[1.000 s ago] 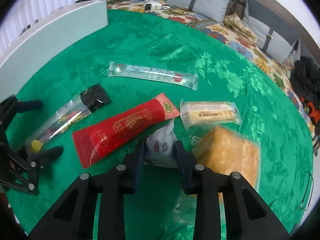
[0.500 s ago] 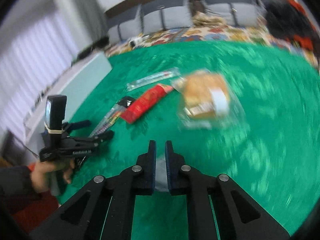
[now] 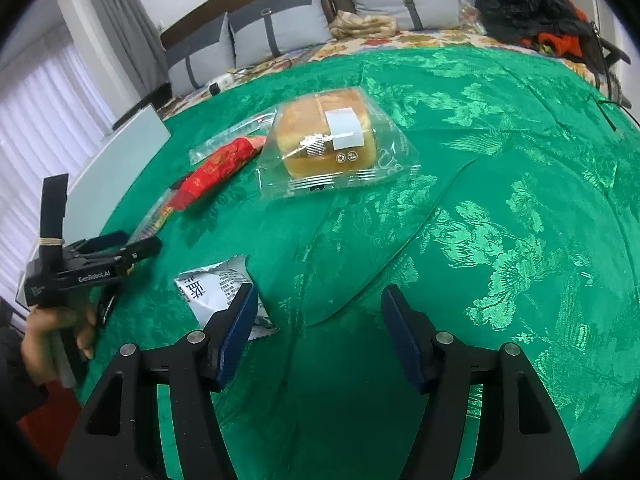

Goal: Organize snacks

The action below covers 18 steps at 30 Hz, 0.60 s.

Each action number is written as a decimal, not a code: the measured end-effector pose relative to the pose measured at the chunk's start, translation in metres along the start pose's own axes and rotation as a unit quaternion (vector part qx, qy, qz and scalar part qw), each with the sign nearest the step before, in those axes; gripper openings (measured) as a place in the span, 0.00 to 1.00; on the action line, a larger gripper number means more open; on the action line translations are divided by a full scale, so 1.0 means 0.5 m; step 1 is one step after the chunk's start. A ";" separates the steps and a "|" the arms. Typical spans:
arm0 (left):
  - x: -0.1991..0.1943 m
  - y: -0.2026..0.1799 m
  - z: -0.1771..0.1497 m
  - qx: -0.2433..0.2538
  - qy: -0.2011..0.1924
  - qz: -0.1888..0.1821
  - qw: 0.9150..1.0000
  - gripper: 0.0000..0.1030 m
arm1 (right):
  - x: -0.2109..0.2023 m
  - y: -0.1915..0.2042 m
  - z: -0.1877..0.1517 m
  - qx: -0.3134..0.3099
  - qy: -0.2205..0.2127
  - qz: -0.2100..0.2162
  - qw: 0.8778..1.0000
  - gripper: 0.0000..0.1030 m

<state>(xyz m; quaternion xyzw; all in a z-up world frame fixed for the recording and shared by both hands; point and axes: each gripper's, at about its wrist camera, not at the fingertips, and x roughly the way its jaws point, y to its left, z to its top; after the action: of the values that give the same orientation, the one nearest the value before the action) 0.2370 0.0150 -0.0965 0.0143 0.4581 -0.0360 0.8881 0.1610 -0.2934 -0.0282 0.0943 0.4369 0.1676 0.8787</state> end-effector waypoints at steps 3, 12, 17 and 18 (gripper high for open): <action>0.000 0.000 0.000 0.000 0.000 0.000 1.000 1.00 | -0.014 -0.015 0.004 0.023 -0.022 -0.005 0.999 0.65; 0.000 0.000 0.000 0.000 0.000 0.000 1.000 1.00 | -0.044 -0.016 0.005 0.040 -0.055 0.046 0.997 0.67; 0.000 0.000 0.000 0.000 0.000 0.000 1.000 1.00 | -0.046 0.103 -0.010 -0.082 -0.069 0.084 0.991 0.70; 0.000 0.000 0.000 0.000 0.000 0.000 1.000 1.00 | -0.034 0.125 -0.015 -0.106 -0.061 0.077 0.990 0.70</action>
<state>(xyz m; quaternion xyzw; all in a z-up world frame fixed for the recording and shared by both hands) 0.2369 0.0151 -0.0966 0.0141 0.4580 -0.0359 0.8881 0.1321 -0.2420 -0.0007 0.0442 0.3538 0.2741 0.8932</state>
